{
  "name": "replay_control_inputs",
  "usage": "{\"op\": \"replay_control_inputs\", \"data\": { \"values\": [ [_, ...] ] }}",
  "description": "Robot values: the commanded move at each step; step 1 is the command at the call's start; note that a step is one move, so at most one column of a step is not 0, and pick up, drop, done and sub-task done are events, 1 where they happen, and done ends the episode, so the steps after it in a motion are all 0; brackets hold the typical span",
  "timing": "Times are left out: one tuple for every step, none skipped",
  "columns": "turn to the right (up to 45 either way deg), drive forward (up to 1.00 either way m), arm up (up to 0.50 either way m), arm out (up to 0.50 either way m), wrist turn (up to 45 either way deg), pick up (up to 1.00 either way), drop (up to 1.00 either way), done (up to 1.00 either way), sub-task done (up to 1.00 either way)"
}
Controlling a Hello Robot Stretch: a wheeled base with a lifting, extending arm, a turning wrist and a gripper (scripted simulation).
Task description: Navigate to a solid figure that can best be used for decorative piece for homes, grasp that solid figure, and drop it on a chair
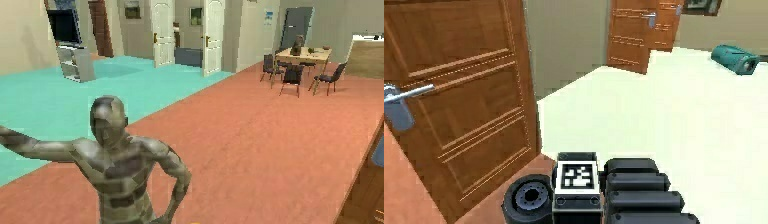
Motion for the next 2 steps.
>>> {"op": "replay_control_inputs", "data": {
  "values": [
    [6.0, 0.00, 0.00, 0.00, 0.0, 0.00, 0.00, 0.00, 0.00],
    [0.0, 0.90, 0.00, 0.00, 0.0, 0.00, 0.00, 0.00, 0.00]
  ]
}}
